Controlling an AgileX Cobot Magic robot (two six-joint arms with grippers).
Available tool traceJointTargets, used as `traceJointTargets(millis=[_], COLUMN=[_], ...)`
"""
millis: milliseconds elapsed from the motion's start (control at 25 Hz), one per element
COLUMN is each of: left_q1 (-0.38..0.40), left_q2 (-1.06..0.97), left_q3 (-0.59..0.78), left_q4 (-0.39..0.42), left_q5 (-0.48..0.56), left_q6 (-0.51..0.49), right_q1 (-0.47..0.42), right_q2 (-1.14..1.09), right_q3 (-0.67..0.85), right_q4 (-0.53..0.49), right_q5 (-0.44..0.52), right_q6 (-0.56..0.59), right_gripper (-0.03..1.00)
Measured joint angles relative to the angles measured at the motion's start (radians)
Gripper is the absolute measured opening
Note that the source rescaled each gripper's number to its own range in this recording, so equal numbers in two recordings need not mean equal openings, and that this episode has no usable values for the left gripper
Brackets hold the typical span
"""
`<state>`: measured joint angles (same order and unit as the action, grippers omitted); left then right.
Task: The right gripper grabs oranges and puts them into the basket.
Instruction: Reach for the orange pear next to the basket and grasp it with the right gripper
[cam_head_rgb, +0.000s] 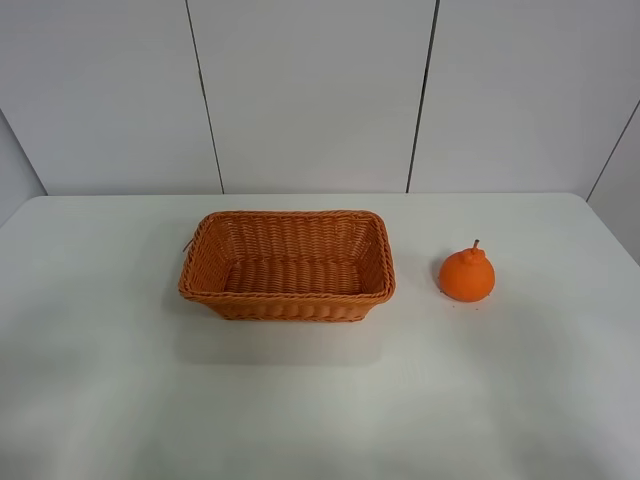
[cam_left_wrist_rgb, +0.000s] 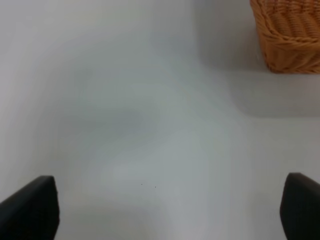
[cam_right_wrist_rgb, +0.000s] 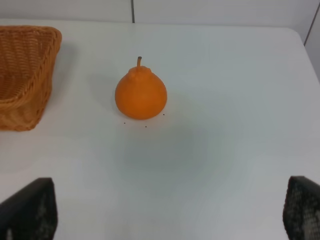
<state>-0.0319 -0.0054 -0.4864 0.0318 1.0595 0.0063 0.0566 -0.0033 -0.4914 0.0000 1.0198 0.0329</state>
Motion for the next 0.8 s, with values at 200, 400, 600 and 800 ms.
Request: traceJointTargets(millis=[200, 400, 600, 800], left_q1=[0.000, 0.000, 0.000, 0.000], left_q2=[0.000, 0.000, 0.000, 0.000], left_q3=[0.000, 0.000, 0.000, 0.000], left_q4=[0.000, 0.000, 0.000, 0.000], left_q5=[0.000, 0.000, 0.000, 0.000], left_q6=[0.000, 0.000, 0.000, 0.000], right_q1=[0.000, 0.000, 0.000, 0.000], right_q2=[0.000, 0.011, 0.251, 0.632], right_q3=[0.000, -0.005, -0.105, -0.262], right_q4=[0.000, 0.000, 0.000, 0.000], right_q5=[0.000, 0.002, -0.023, -0.081], right_q6=[0.000, 0.000, 0.000, 0.000], right_gripper=[1.00, 1.00, 1.00, 1.00])
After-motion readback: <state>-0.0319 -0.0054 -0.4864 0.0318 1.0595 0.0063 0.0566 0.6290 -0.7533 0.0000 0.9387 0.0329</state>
